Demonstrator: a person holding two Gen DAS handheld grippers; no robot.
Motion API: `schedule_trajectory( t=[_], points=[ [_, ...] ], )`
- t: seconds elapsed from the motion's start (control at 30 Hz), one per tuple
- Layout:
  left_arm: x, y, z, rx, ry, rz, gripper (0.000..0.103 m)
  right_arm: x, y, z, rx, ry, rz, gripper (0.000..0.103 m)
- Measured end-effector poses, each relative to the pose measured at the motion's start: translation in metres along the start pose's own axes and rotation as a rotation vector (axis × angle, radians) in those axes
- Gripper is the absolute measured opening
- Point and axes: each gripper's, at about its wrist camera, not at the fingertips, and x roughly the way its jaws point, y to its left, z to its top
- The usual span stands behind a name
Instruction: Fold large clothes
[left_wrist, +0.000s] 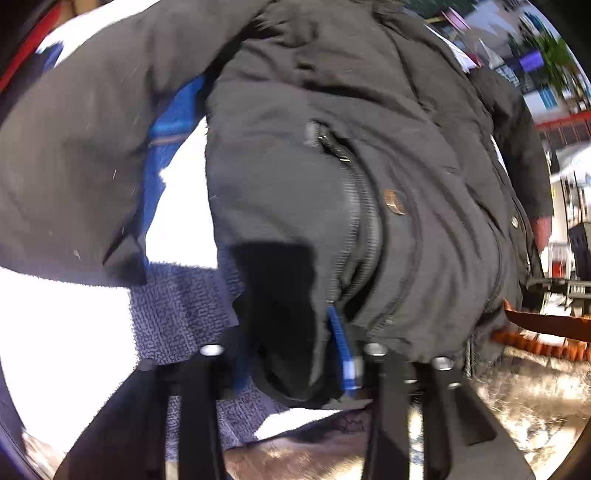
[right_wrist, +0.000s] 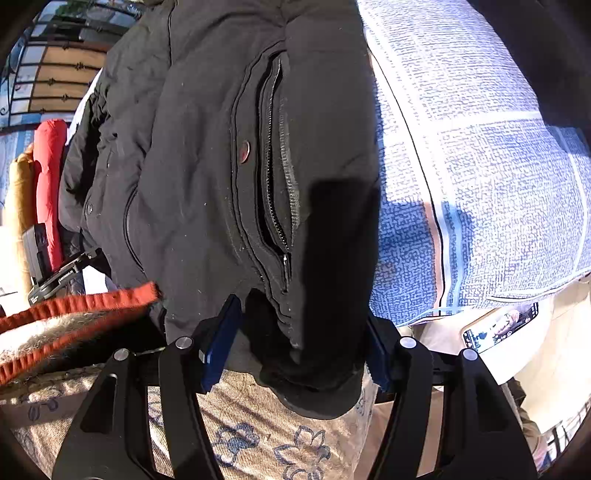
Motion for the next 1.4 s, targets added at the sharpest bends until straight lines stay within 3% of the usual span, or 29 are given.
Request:
schedule_trajectory(
  t=[0.1, 0.13, 0.17, 0.27, 0.33, 0.37, 0.4, 0.43, 0.5, 0.53, 0.57, 0.6, 0.67, 0.7, 0.77, 0.9, 1.0, 1.1, 1.13, 1.4],
  points=[
    [-0.041, -0.004, -0.004, 0.011, -0.056, -0.103, 0.022, -0.014, -0.001, -0.011, -0.035, -0.001, 0.061, 0.06],
    [-0.058, -0.002, -0.008, 0.01, -0.077, -0.146, 0.022, -0.017, 0.004, -0.016, -0.068, 0.034, 0.115, 0.055],
    [-0.068, -0.001, -0.012, 0.013, -0.084, -0.155, 0.021, -0.023, 0.009, -0.022, -0.103, 0.063, 0.153, 0.03],
    [-0.085, -0.003, -0.029, 0.032, -0.063, -0.119, 0.018, -0.032, 0.009, -0.032, -0.074, 0.103, 0.193, 0.021],
    [-0.083, -0.001, -0.034, 0.043, -0.047, -0.089, 0.018, -0.038, 0.005, -0.032, -0.03, 0.069, 0.23, 0.021],
    [-0.075, 0.002, -0.032, 0.032, -0.049, -0.028, 0.022, -0.036, 0.0, -0.029, 0.004, 0.045, 0.217, 0.021],
    [-0.066, 0.008, -0.029, 0.005, -0.049, 0.043, 0.023, -0.033, -0.007, -0.026, 0.015, 0.04, 0.177, 0.023],
    [-0.052, 0.014, -0.022, -0.025, -0.053, 0.128, 0.024, -0.025, -0.012, -0.022, 0.004, 0.044, 0.085, 0.027],
    [-0.036, 0.027, -0.013, -0.076, -0.05, 0.347, 0.031, -0.007, -0.008, -0.016, -0.044, 0.051, -0.163, 0.05],
    [-0.037, 0.034, -0.011, -0.108, -0.055, 0.415, 0.032, -0.005, -0.005, -0.016, -0.066, 0.036, -0.288, 0.053],
    [-0.045, 0.038, -0.01, -0.127, -0.078, 0.437, 0.035, -0.008, 0.0, -0.015, -0.089, 0.003, -0.367, 0.053],
    [-0.053, 0.036, -0.009, -0.123, -0.105, 0.436, 0.041, -0.017, 0.008, -0.014, -0.114, -0.051, -0.36, 0.054],
    [-0.073, 0.022, -0.002, -0.081, -0.181, 0.411, 0.075, -0.034, 0.028, -0.008, -0.15, -0.144, -0.284, 0.066],
    [-0.08, 0.009, 0.005, -0.047, -0.224, 0.376, 0.08, -0.037, 0.036, -0.006, -0.17, -0.165, -0.267, 0.073],
    [-0.077, -0.021, 0.022, 0.029, -0.241, 0.278, 0.082, -0.028, 0.066, 0.004, -0.268, -0.164, -0.227, 0.073],
    [-0.028, -0.07, 0.05, 0.15, -0.169, 0.21, 0.082, 0.014, 0.113, 0.022, -0.426, -0.101, -0.235, 0.075],
    [0.013, -0.08, 0.056, 0.199, -0.084, 0.278, 0.082, 0.05, 0.14, 0.035, -0.459, -0.051, -0.358, 0.085],
    [0.047, -0.066, 0.054, 0.201, -0.032, 0.338, 0.094, 0.079, 0.146, 0.046, -0.467, -0.019, -0.449, 0.098],
    [0.054, -0.062, 0.055, 0.194, -0.027, 0.342, 0.098, 0.086, 0.147, 0.049, -0.468, -0.024, -0.484, 0.098],
    [0.087, -0.059, 0.074, 0.151, 0.018, 0.377, 0.098, 0.094, 0.144, 0.062, -0.42, -0.044, -0.482, 0.099]
  ],
)
